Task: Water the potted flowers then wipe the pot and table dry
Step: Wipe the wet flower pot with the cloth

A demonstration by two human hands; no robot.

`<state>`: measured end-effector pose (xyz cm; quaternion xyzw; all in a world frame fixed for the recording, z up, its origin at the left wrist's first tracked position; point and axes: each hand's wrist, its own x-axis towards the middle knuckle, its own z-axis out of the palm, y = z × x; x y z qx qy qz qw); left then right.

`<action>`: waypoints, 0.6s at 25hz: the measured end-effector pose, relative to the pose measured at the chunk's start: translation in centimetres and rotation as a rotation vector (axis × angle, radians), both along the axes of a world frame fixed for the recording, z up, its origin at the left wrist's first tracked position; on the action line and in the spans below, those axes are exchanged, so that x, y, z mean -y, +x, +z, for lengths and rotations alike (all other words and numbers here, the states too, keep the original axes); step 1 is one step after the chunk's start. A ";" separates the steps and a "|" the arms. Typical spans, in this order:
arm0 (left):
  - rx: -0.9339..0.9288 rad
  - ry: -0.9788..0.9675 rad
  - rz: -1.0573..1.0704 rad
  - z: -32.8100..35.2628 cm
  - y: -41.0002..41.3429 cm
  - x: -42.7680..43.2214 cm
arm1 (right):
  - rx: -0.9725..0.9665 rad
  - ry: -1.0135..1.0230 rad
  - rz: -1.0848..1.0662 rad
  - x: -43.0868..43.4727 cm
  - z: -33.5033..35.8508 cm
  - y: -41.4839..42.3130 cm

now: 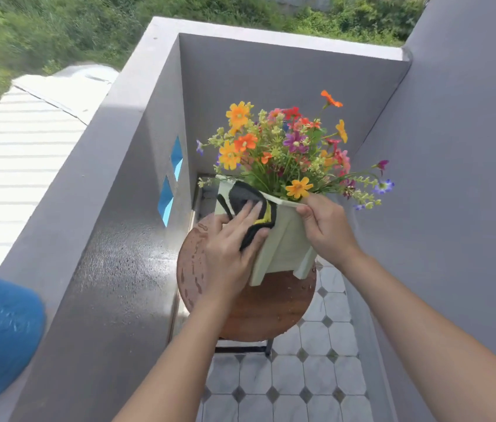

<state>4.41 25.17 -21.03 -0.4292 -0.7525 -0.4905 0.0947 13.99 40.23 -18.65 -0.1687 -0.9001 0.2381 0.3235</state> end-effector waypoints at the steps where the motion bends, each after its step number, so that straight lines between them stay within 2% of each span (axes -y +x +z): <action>1: 0.032 -0.024 0.041 -0.6 -1.2 -0.5 | -0.013 -0.008 0.005 0.1 -0.1 0.0; 5: 0.499 -0.165 0.348 -2.5 -3.0 -1.2 | -0.025 0.017 0.018 0.3 -0.3 0.0; 8: 0.613 -0.242 0.432 -2.8 -0.7 0.2 | -0.006 0.028 0.030 0.2 -0.3 -0.4; 11: 0.535 -0.125 0.355 -1.0 2.1 1.5 | -0.004 0.067 0.041 0.1 -0.1 -1.1; 15: 0.105 0.028 0.070 -0.5 1.9 1.3 | -0.003 0.056 0.023 -0.6 -0.1 -1.2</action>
